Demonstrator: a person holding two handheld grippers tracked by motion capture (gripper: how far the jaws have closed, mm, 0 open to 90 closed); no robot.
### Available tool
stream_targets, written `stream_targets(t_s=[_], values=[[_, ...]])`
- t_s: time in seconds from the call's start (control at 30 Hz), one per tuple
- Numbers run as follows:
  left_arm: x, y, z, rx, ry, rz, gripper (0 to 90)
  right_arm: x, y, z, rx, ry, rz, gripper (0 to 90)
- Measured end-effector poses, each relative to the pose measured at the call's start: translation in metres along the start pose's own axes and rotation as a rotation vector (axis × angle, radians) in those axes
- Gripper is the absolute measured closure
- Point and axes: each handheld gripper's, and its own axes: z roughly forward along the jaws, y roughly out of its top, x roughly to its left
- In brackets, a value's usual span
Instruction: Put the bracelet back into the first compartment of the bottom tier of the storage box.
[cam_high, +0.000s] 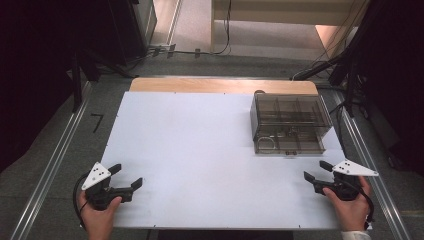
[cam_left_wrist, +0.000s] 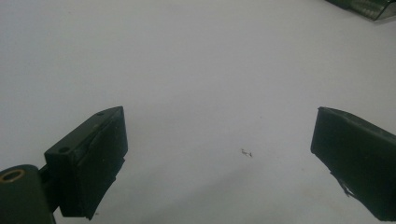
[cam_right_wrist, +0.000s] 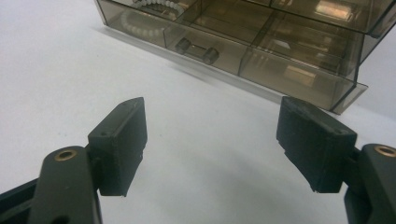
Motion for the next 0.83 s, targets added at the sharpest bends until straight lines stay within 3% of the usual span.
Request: stream_targets(t_s=[0.83], values=[[0.000,0.000,0.000,0.002,0.001,0.003,4.5,-0.009,-0.014,-0.014,0.011,-0.034,0.013,22.4]])
